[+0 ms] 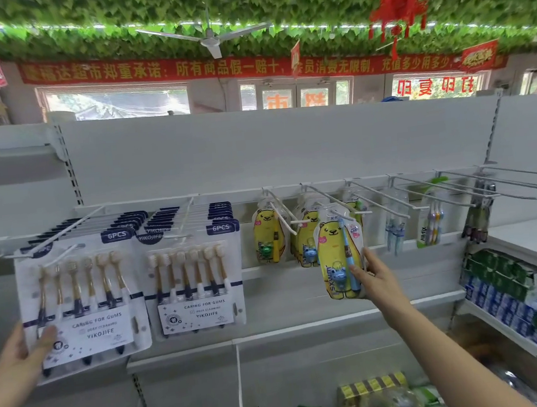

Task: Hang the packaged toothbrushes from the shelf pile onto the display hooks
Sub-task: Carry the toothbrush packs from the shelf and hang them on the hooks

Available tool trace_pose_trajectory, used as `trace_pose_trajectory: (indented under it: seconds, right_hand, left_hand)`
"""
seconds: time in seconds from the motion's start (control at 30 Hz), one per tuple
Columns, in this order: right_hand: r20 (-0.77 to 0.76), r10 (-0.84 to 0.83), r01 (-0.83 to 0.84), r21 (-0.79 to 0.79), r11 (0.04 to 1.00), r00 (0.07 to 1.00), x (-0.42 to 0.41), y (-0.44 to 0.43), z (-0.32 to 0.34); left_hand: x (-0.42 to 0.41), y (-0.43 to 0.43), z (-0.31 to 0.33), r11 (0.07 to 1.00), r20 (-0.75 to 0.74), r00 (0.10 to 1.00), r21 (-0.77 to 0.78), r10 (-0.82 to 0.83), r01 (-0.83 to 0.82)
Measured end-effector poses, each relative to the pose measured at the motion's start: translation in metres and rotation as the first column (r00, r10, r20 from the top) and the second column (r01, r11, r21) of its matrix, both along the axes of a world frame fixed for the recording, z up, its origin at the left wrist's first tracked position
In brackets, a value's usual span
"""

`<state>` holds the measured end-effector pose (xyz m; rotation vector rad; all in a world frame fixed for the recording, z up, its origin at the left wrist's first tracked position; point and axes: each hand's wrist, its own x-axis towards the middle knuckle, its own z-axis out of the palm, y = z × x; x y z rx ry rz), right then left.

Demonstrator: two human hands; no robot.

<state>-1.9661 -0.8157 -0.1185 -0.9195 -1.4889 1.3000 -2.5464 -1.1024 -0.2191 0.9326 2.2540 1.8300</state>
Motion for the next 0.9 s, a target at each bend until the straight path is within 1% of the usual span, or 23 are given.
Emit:
trace_pose_trajectory:
  seconds: [0.03,0.1,0.13,0.2,0.27,0.3,0.4,0.5,0.63,0.7,0.8,0.83,0.9]
  right_hand:
    - [0.017,0.006,-0.006,-0.009,1.0,1.0,-0.005,0.005,0.001]
    - [0.052,-0.003,0.004,-0.006,1.0,0.999,-0.014,0.016,0.002]
    - [0.065,-0.01,0.01,-0.006,1.0,0.998,-0.017,0.021,0.003]
    - [0.114,-0.022,0.021,0.011,1.0,0.993,-0.027,0.03,0.003]
    - [0.153,-0.023,0.016,0.042,0.999,0.988,-0.038,0.037,0.005]
    - [0.171,-0.03,0.02,0.06,0.998,0.985,-0.043,0.041,0.005]
    - [0.224,-0.077,0.047,0.135,0.99,0.972,-0.053,0.056,0.003]
    - [0.242,-0.125,0.085,0.169,0.982,0.962,-0.057,0.08,-0.007]
    - [0.258,-0.107,0.066,0.16,0.985,0.96,-0.067,0.086,-0.008]
    - [0.262,-0.111,0.074,0.148,0.986,0.959,-0.069,0.089,-0.011]
    - [0.247,-0.11,0.077,0.14,0.987,0.963,-0.07,0.086,-0.009]
    - [0.258,-0.108,0.073,0.144,0.987,0.96,-0.068,0.083,-0.007]
    - [0.292,-0.117,0.078,0.141,0.987,0.949,-0.063,0.079,-0.006]
  left_hand:
    - [0.015,0.002,0.01,1.0,-0.019,1.0,0.002,-0.013,0.013]
    - [0.024,-0.001,0.021,0.999,0.004,1.0,0.03,0.026,-0.026]
    - [0.028,0.0,0.022,0.999,0.013,0.999,0.01,0.05,-0.05]
    - [0.018,0.003,0.017,0.999,0.025,0.999,0.004,0.033,-0.033]
    - [0.011,0.003,0.016,0.998,-0.04,0.999,-0.054,-0.015,0.013]
    - [0.019,0.002,0.021,0.997,-0.026,0.999,-0.063,-0.038,0.036]
    - [0.035,0.003,0.034,0.998,-0.016,0.999,-0.05,-0.036,0.036]
    - [0.053,0.004,0.051,0.996,0.0,0.999,-0.072,-0.047,0.047]
    - [0.059,0.006,0.06,0.995,0.027,0.999,-0.096,-0.02,0.022]
    - [0.054,0.002,0.058,0.993,0.024,1.0,-0.116,-0.02,0.023]
    - [0.027,-0.002,0.037,0.992,0.062,0.998,-0.129,0.004,0.004]
    - [0.031,-0.005,0.036,0.992,0.071,0.997,-0.126,0.009,0.0]
    - [0.068,-0.007,0.057,0.991,0.081,0.994,-0.117,0.079,-0.069]
